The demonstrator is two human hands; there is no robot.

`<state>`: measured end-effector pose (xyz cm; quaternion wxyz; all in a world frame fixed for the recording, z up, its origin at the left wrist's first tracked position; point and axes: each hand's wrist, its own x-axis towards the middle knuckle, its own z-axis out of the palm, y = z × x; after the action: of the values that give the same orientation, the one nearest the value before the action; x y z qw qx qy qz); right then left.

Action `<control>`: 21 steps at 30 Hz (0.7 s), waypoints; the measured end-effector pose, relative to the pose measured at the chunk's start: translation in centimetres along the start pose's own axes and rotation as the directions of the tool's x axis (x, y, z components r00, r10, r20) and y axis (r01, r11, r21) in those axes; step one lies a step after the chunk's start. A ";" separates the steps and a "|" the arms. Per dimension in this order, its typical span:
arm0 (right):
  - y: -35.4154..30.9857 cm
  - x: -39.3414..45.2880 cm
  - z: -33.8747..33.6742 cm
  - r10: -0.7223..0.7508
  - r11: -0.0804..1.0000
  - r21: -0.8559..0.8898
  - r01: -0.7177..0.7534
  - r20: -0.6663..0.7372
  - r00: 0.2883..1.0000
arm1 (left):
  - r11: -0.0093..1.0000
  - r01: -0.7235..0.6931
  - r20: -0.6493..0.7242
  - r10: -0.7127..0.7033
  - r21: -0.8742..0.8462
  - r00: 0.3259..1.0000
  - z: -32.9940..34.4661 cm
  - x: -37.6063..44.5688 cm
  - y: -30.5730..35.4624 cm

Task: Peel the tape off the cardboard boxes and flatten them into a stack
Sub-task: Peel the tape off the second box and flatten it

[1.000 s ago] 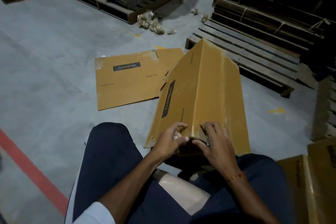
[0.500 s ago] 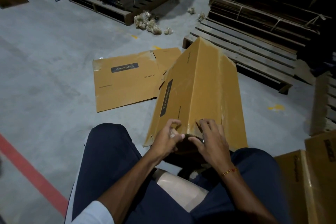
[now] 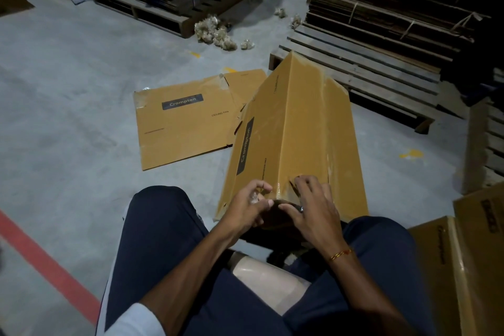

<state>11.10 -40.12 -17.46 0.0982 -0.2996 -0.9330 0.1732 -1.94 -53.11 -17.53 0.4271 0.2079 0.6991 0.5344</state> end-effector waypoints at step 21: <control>-0.6 0.1 0.3 -0.024 0.999 -0.026 0.023 -0.026 0.999 | 0.835 -0.262 -0.140 0.369 0.484 0.919 -0.4 0.3 1.0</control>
<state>10.62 -40.61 -17.49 0.1084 -0.2921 -0.9373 0.1560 -2.57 -52.75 -16.65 0.1887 0.3526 0.8045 0.4392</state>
